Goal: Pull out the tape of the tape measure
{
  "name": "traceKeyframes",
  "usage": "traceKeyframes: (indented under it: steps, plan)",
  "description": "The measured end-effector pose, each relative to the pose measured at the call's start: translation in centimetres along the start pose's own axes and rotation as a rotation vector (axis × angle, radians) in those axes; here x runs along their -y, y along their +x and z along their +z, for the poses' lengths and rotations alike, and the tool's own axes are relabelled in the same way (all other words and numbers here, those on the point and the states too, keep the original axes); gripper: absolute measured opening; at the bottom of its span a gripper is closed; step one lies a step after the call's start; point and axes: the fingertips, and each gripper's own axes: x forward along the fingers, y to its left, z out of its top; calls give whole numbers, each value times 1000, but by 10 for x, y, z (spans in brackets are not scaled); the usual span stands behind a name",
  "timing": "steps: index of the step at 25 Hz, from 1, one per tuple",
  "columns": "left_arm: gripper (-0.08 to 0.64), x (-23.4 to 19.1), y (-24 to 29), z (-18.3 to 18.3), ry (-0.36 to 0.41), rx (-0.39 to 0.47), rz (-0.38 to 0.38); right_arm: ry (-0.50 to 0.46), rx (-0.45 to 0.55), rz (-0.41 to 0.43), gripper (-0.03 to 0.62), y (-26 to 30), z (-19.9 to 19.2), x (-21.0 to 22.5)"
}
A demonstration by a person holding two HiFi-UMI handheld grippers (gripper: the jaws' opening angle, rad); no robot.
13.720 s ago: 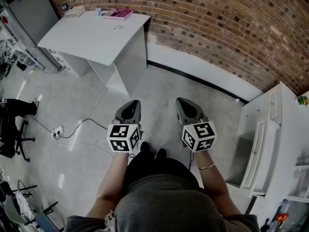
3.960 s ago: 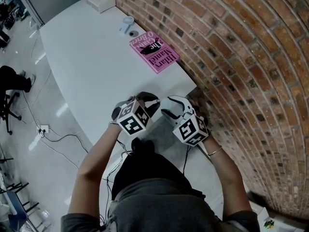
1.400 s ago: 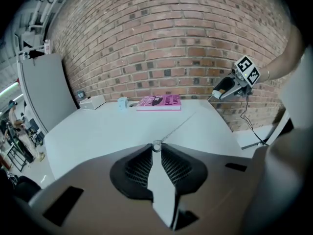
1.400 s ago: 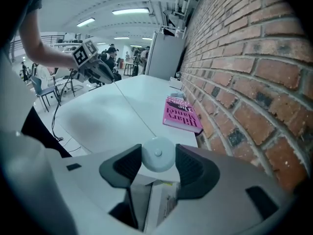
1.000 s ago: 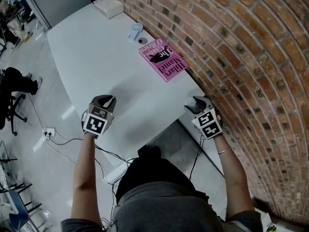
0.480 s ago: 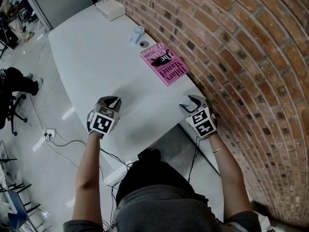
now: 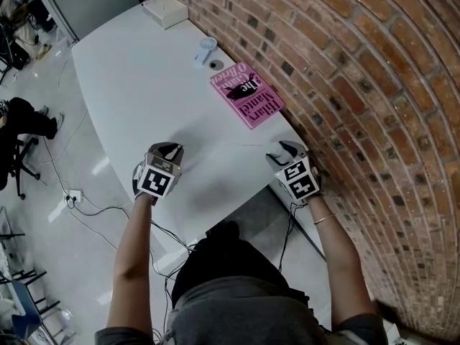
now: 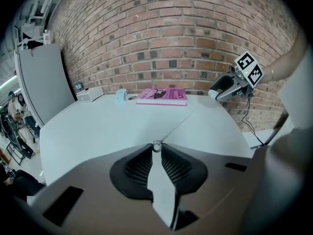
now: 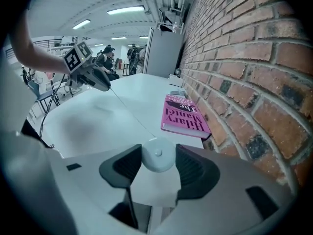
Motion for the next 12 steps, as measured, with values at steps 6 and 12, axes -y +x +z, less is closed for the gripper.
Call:
traceKeyframes:
  steps: [6, 12]
  plan:
    - [69, 2, 13, -2, -8, -27, -22, 8, -20, 14, 222, 12, -4, 1]
    - [69, 2, 25, -9, -20, -58, -36, 28, -42, 12, 222, 24, -7, 7]
